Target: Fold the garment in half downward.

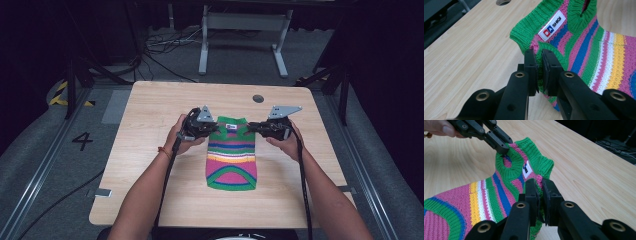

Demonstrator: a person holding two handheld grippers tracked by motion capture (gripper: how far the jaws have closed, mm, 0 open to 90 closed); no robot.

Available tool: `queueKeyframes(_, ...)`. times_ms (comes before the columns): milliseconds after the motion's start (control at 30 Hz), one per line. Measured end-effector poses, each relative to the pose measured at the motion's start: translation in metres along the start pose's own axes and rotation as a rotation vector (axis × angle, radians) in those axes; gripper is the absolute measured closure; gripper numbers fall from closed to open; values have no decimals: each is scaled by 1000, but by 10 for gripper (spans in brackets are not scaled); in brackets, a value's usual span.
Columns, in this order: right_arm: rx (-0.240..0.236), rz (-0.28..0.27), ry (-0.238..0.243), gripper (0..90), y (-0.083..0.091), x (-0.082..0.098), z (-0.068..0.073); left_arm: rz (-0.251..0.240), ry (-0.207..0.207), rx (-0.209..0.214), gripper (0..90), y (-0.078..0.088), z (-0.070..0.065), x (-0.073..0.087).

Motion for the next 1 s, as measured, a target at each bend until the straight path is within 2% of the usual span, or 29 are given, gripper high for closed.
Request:
queueKeyframes(200,-36,-15,40,831,7,6,12,5,-18,10,829,4,-8,7)
queueKeyframes(233,-45,-19,54,830,8,6,16,6,-33,16,828,6,-13,9)
queueKeyframes(300,-60,-18,65,829,9,7,19,4,-41,18,827,7,-16,10)
queueKeyframes(467,-112,8,109,822,13,16,37,-12,-53,35,818,12,-30,20)
queueKeyframes(533,-118,28,123,821,15,20,43,-9,-58,44,814,13,-36,24)
queueKeyframes(633,-139,41,128,819,17,27,52,8,-86,65,810,14,-47,29)
queueKeyframes(700,-142,65,149,812,18,33,58,29,-124,69,806,17,-58,33)
queueKeyframes(733,-142,65,149,812,18,33,58,29,-124,69,798,17,-58,33)
queueKeyframes(867,-151,113,171,804,21,47,72,67,-142,79,787,17,-72,42)
queueKeyframes(933,-153,131,167,788,20,52,77,96,-163,91,782,17,-80,45)
queueKeyframes(1000,-154,149,163,778,19,57,81,111,-154,95,766,17,-85,48)
Point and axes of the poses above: each handheld gripper's, and its own axes: y roughly backward along the jaws, x roughly out of its underside, z roughly to its left, the point moved 4 cm from there along -y, roughly forward along the jaws, and after that the axes turned 10 degrees about z, right-handed, at the moved point
